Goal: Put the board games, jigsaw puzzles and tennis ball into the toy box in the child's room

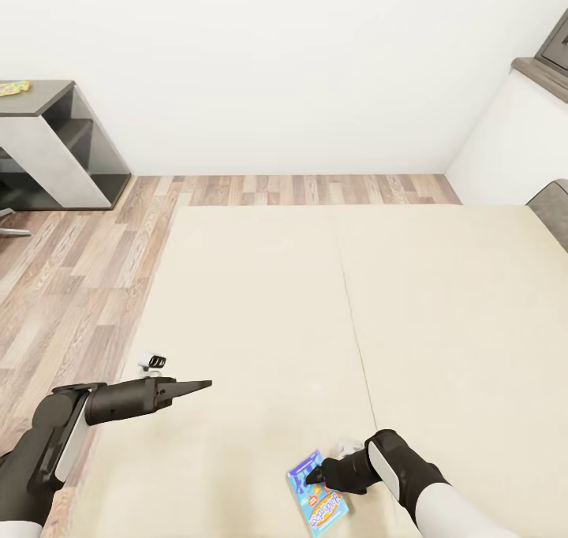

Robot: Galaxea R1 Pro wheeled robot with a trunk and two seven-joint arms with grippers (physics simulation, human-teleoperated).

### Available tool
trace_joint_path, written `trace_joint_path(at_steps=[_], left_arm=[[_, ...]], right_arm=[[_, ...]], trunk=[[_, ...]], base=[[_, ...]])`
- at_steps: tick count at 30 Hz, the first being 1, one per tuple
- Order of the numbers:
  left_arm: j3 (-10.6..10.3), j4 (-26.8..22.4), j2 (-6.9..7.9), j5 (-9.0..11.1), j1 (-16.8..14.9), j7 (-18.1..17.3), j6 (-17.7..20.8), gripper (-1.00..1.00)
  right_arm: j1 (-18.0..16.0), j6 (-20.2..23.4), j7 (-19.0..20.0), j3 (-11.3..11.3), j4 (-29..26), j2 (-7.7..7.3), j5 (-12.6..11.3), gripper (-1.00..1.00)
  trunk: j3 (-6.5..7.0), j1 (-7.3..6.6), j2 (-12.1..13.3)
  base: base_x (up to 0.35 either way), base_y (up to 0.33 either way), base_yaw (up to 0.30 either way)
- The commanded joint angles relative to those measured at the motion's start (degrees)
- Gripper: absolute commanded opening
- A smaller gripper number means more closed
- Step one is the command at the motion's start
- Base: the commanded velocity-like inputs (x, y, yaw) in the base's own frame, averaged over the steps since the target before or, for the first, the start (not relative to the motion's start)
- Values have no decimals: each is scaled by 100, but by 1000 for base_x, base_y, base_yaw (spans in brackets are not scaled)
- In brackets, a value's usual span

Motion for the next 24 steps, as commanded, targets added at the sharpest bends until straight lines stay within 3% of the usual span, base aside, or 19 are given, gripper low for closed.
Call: trace_joint_path(at_steps=[1, 24], left_arm=[[-1, -1, 1, -4, -2, -22, 60, 100], [2, -1, 1, 1, -4, -22, 57, 100]], right_arm=[[-2, 26, -20, 38, -6, -5, -57, 100], [-2, 26, -20, 38, -7, -5, -57, 100]], trunk=[[-4, 1, -3], [-4, 1, -3]], base=[[0, 0, 0], [0, 21, 0]])
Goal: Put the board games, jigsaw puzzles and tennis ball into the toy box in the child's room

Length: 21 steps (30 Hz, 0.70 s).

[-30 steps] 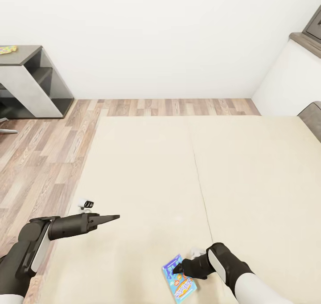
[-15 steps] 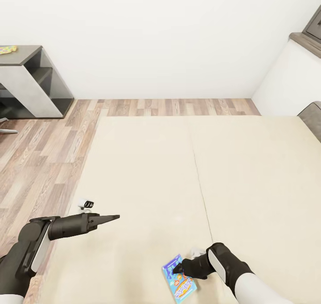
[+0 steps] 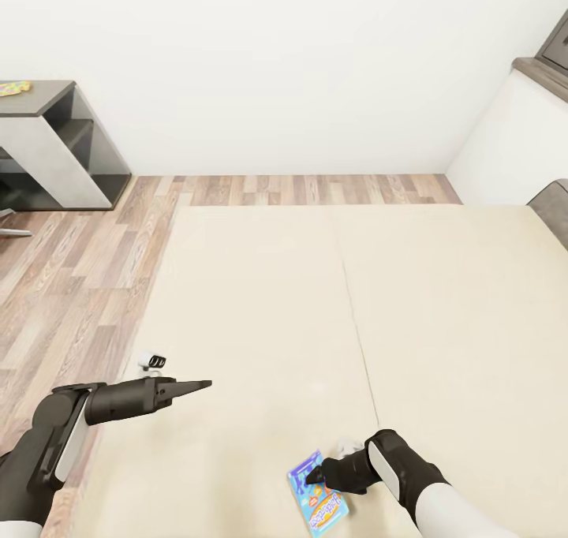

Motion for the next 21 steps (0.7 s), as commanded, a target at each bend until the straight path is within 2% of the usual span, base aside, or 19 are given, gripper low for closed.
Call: trace_joint_path(at_steps=[1, 21], left_arm=[[-1, -1, 2, -3, -2, -22, 61, 100], [1, -1, 2, -3, -2, -22, 65, 100]], right_arm=[[-2, 27, -20, 37, -6, -5, -59, 100], [-2, 27, -19, 37, -9, -5, -59, 100]], trunk=[[-4, 1, -3], [-4, 1, -3]], base=[[0, 67, 0], [0, 95, 0]])
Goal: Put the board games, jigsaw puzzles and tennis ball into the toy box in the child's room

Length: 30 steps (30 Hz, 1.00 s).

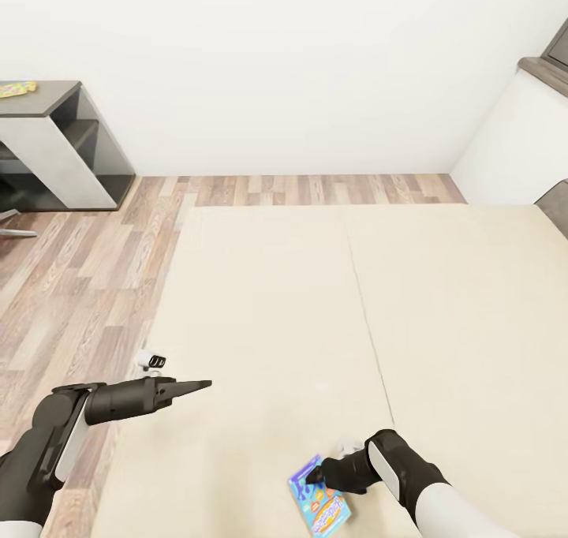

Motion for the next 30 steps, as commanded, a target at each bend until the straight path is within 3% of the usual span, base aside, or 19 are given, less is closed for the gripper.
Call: trace_joint_path(at_steps=[1, 17, 30], left_arm=[[0, -1, 2, -3, -2, -22, 62, 100], [0, -1, 2, -3, -1, -22, 57, 100], [-5, -1, 2, -3, -1, -22, 56, 100]], right_arm=[[-2, 27, -20, 37, -7, -5, -59, 100], [-2, 35, -41, 37, -6, -5, -48, 100], [-2, 31, -66, 51, -1, -11, -42, 100]], trunk=[[-4, 1, -3], [-4, 1, -3], [-4, 1, -3]], base=[[0, 77, 0], [0, 118, 0], [0, 21, 0]])
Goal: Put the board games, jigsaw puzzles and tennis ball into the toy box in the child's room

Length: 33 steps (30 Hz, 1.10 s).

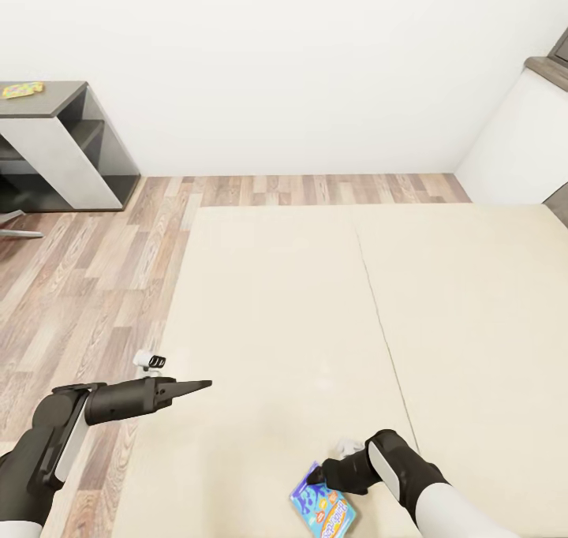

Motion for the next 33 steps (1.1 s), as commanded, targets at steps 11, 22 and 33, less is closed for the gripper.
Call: trace_joint_path(at_steps=[11, 22, 33], left_arm=[[-2, -1, 0, -1, -2, -22, 61, 100], [-2, -1, 1, -2, 2, -22, 61, 100], [5, -1, 1, -3, 0, -22, 61, 100]], right_arm=[[38, 21, -27, 47, -7, -68, -57, 100], [65, 15, -27, 43, -7, -85, -57, 100], [68, 13, -27, 42, -7, -88, -55, 100]], trunk=[[-4, 1, -3], [-4, 1, -3], [-4, 1, -3]], base=[[0, 0, 0], [0, 0, 0], [0, 0, 0]])
